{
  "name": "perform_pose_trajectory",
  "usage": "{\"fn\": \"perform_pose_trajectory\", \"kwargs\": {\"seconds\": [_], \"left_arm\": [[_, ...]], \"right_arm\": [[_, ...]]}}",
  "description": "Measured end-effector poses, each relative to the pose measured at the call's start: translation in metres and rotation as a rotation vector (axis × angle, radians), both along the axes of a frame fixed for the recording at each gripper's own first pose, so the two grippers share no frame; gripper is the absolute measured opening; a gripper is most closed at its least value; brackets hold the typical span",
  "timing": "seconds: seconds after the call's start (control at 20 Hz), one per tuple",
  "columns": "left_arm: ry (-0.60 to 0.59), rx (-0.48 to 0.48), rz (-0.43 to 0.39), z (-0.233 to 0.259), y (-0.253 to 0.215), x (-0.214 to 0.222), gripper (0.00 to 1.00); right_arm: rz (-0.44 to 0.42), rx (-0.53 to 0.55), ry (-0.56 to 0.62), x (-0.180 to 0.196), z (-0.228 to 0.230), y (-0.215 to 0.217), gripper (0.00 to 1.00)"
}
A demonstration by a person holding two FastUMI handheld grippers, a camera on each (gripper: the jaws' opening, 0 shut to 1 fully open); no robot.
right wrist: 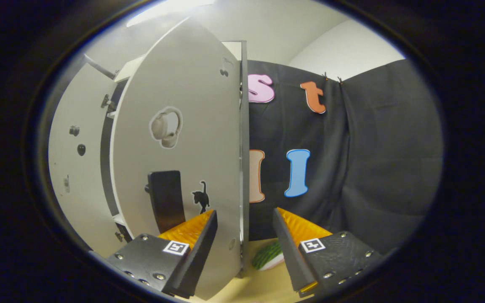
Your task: Grasp the bottle in the cabinet with the left hand and place it on the coaster, then close the right door with the right hand and the left door with the left hand.
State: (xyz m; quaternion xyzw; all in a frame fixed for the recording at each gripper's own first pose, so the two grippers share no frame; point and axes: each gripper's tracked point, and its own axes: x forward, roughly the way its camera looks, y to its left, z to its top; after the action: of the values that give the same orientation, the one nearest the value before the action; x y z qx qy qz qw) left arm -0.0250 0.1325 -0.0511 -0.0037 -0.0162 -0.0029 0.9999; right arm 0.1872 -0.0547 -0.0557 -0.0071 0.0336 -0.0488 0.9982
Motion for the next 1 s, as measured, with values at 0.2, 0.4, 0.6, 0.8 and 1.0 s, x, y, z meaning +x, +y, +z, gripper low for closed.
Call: {"fn": "perform_pose_trajectory", "kwargs": {"seconds": [0.2, 0.4, 0.6, 0.8, 1.0], "left_arm": [[0.023, 0.005, 0.014, -0.004, 0.007, 0.003, 0.93], [0.026, 0.009, 0.034, -0.001, 0.018, 0.004, 0.96], [0.025, 0.009, 0.065, -0.001, 0.034, 0.001, 0.93], [0.050, 0.005, 0.100, -0.008, 0.056, -0.001, 0.96], [0.069, -0.001, 0.141, -0.010, 0.083, 0.007, 0.93]], "right_arm": [[0.041, 0.014, 0.008, 0.009, -0.003, 0.023, 0.81], [0.111, 0.028, 0.006, 0.014, -0.007, 0.057, 0.84], [0.108, 0.001, 0.009, 0.014, -0.012, 0.061, 0.97], [0.111, 0.020, 0.008, 0.006, -0.014, 0.061, 0.98], [0.164, 0.028, 0.002, -0.012, -0.015, 0.068, 0.98]]}}
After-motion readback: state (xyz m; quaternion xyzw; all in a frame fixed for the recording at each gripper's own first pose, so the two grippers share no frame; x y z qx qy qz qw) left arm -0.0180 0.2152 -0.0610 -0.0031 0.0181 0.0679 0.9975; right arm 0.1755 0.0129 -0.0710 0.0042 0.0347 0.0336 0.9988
